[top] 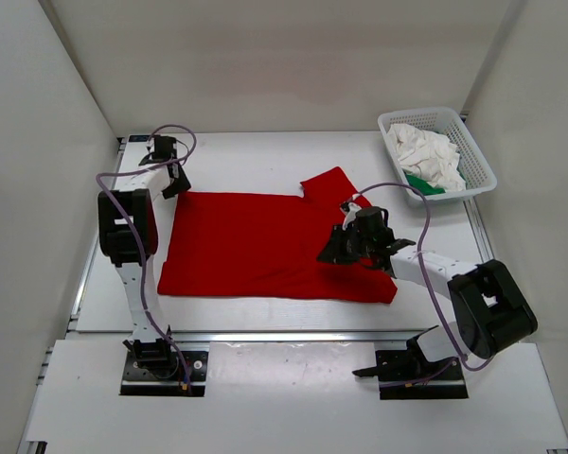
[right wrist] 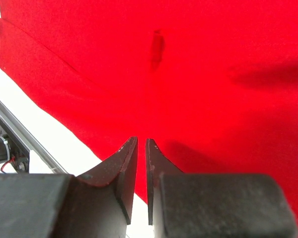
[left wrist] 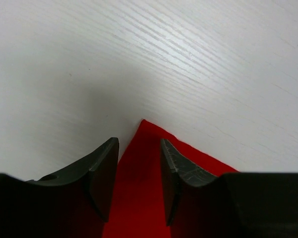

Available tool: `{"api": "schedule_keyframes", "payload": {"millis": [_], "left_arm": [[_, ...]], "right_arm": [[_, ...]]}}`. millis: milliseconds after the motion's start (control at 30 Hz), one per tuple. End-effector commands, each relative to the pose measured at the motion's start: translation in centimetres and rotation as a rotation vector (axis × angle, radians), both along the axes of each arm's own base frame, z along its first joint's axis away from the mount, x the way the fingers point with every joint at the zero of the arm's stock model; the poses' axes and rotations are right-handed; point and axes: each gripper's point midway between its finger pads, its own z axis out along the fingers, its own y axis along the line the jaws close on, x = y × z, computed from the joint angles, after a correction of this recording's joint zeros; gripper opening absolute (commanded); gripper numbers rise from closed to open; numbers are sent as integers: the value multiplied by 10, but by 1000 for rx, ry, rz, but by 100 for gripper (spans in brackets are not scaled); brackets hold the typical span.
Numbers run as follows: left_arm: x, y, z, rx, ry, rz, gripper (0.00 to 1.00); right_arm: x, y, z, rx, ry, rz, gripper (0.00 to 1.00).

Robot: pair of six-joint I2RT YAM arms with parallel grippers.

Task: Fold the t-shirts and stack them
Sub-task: Grap the side of the flattened tshirt furthest away from the robot with both arms

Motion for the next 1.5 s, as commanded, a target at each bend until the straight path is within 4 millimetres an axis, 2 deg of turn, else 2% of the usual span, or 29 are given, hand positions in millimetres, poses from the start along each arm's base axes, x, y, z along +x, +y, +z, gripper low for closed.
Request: {"api": "schedule_keyframes", "payload": {"millis": [0, 133, 167, 233, 333, 467, 633, 733, 800, 1000, 1133, 1167, 1200, 1233, 1300, 1333, 1367, 1400, 1467], "left_arm": [[12, -3, 17, 48, -19, -31, 50], [14, 0, 13, 61, 12, -50, 48], [17, -15, 15, 62, 7, -78, 46], [14, -16, 12, 62, 31, -84, 42], [11, -8, 11, 61, 38, -65, 43], [6, -9, 7, 55, 55, -70, 42], [3, -7, 3, 65, 85, -67, 46], [-1, -7, -4, 62, 126, -75, 39], [6, -8, -1, 73, 120, -85, 36], [5, -6, -1, 96, 135, -77, 12], [-3, -6, 1, 79, 115, -79, 5], [-3, -6, 1, 69, 101, -75, 4], [-7, -9, 2, 53, 87, -77, 3], [-15, -12, 1, 35, 86, -75, 1], [-17, -17, 4, 15, 52, -85, 0], [-20, -18, 8, 8, 41, -85, 0], [-24, -22, 12, -10, 29, -90, 0], [-22, -24, 18, -24, 4, -86, 0], [-29, -30, 23, -45, -15, -92, 0]], "right_arm": [[12, 10, 19, 29, -63, 14, 11], [16, 10, 26, 41, -82, 11, 11], [18, 8, 28, 40, -82, 5, 11], [21, 6, 36, 48, -105, -3, 11], [26, -2, 43, 48, -119, -20, 11], [32, -7, 55, 59, -149, -39, 13], [30, -9, 57, 64, -144, -39, 12], [28, -10, 59, 75, -151, -42, 13], [31, -13, 67, 82, -170, -55, 13], [48, -23, 76, 85, -193, -94, 14], [80, -31, 68, 50, -199, -155, 18], [94, -36, 75, 37, -229, -177, 20], [101, -36, 65, 18, -201, -182, 22], [119, -44, 59, -21, -202, -209, 23], [146, -63, 52, -83, -192, -264, 27], [162, -62, 57, -87, -208, -276, 27], [178, -74, 54, -120, -218, -318, 29], [186, -84, 48, -159, -217, -349, 32], [215, -93, 48, -226, -254, -389, 32]]}}
